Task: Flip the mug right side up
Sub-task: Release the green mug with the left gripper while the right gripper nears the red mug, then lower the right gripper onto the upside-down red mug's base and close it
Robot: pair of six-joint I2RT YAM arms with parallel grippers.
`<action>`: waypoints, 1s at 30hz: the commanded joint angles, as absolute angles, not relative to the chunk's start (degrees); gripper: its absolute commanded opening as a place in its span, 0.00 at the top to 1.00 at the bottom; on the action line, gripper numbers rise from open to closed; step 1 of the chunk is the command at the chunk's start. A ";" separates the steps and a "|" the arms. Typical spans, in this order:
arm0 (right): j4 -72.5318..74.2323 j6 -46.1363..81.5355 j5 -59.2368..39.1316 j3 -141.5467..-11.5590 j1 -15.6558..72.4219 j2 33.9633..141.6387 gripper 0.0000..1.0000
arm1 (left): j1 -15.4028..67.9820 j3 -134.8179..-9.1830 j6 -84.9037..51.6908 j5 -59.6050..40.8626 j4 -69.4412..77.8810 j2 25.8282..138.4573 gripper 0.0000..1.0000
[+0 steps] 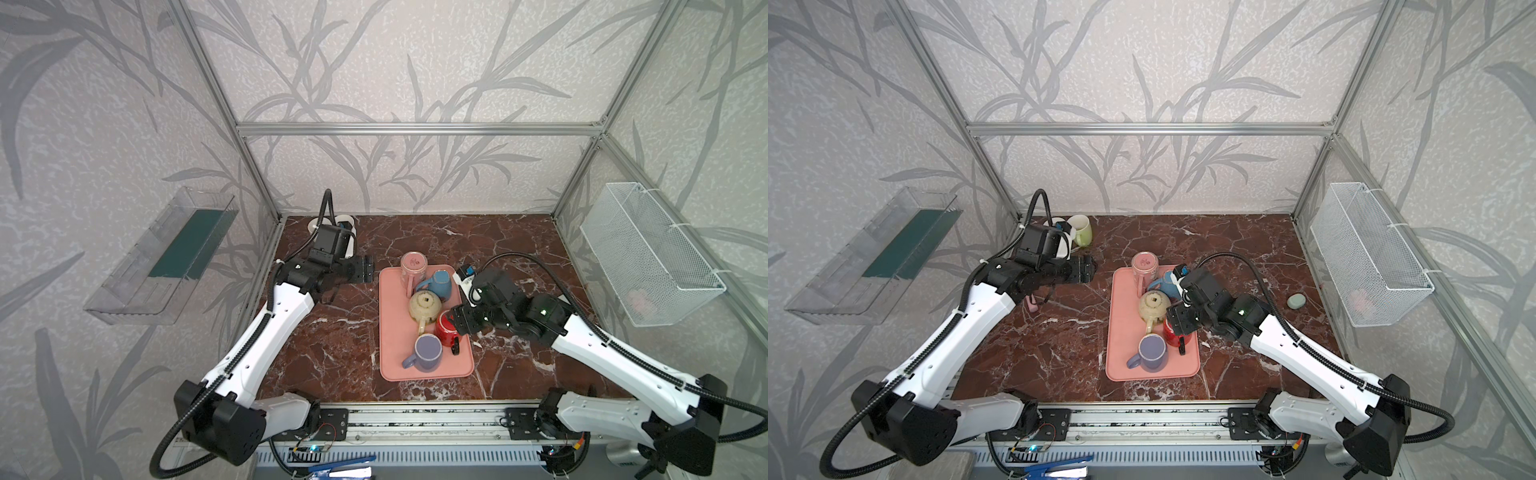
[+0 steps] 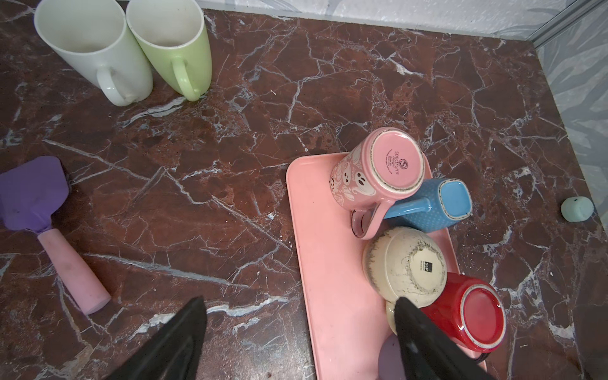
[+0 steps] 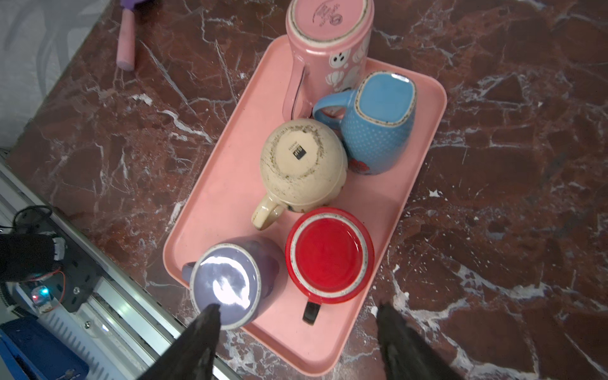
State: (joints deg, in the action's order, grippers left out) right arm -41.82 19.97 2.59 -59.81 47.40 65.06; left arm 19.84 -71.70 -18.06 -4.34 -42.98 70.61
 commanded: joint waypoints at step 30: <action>-40.45 41.64 14.85 -51.58 58.27 79.01 0.47 | 20.21 -58.97 -18.61 -2.09 -37.27 52.78 0.12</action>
